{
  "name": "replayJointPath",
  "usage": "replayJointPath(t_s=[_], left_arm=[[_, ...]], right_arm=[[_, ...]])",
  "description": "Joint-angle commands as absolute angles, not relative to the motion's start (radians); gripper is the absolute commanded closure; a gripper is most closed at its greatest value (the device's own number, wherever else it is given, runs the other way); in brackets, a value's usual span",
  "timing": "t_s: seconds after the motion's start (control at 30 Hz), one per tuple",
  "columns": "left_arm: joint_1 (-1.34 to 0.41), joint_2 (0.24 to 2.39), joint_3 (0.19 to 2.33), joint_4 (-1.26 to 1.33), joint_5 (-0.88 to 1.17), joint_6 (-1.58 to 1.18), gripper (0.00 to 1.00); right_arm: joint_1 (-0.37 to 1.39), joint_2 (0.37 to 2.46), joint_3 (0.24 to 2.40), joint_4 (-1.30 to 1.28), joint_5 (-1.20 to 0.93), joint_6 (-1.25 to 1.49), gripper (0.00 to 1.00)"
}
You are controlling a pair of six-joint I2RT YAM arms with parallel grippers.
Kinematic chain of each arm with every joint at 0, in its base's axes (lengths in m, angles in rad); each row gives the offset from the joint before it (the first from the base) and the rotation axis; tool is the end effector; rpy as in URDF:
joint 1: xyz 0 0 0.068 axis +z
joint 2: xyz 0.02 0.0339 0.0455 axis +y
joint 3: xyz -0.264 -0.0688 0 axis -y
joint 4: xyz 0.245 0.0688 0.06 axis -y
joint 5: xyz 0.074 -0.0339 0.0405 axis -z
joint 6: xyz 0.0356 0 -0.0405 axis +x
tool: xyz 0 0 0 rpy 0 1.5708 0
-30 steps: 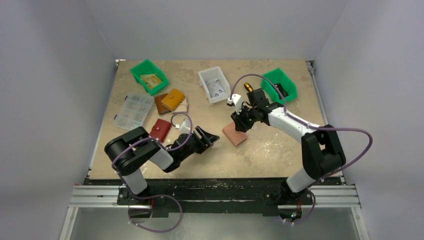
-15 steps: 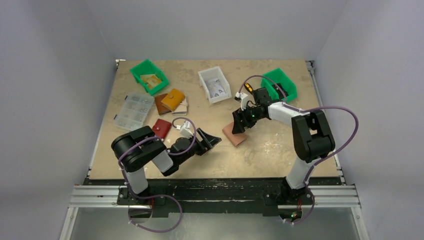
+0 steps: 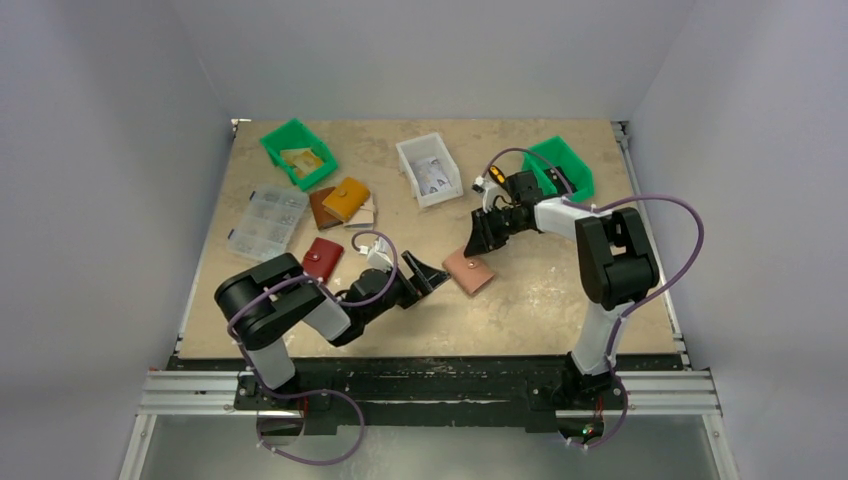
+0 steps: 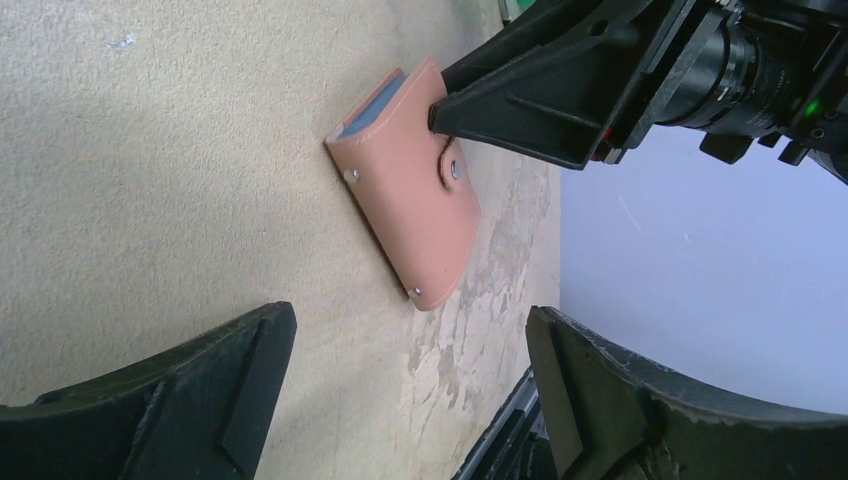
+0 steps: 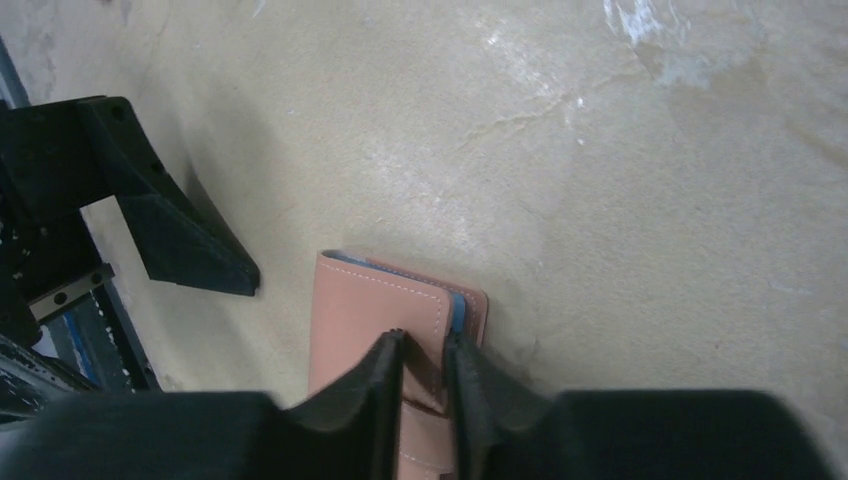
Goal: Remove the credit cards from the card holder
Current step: Open the card holder at the center of the board.
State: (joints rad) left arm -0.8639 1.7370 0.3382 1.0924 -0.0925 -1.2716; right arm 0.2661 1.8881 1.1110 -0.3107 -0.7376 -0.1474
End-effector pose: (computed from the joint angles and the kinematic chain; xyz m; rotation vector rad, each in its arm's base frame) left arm 0.1773 -0.2025 0.1097 -0.4998 2.0625 -1.3138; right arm 0.3466 0.1193 0.1464 -0.7548 2.4258 1.0127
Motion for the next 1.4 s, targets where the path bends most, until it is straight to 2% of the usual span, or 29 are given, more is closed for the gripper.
replayJointPath(t_s=[0.0,0.07,0.1,0.37,0.57,0.83,1.07,1.2,1.37], left_arm=[[-0.849,1.796,0.321,1.046,-0.081,-1.274,0.05],[-0.849,1.815,0.321,1.078,-0.062,-1.275,0.07],[-0.849,1.824,0.32,1.104,-0.054,-1.277,0.07],[-0.851,1.88,0.33,1.226,-0.016,-1.274,0.09],[-0.852,1.893,0.362,1.24,-0.006,-1.25,0.1],[-0.858,1.949,0.37,1.436,0.026,-1.228,0.18],[-0.863,2.016,0.339,1.717,0.051,-1.208,0.3],[-0.863,1.998,0.328,1.777,0.047,-1.185,0.3],[-0.862,1.944,0.327,1.776,0.042,-1.141,0.25]], right_arm=[[0.264,1.897,1.137,-0.318,-0.822,-0.135,0.83],[0.252,1.897,1.138,-0.325,-0.886,-0.13,0.99],[0.244,1.894,1.135,-0.323,-0.915,-0.124,1.0],[0.186,1.842,1.073,-0.21,-1.208,0.046,1.0],[0.179,1.811,1.04,-0.134,-1.336,0.148,1.0],[0.179,1.732,0.952,0.153,-1.415,0.403,1.0],[0.179,1.712,0.937,0.198,-1.434,0.457,1.0],[0.179,1.714,0.931,0.206,-1.437,0.463,1.0],[0.18,1.713,0.93,0.204,-1.447,0.463,1.0]])
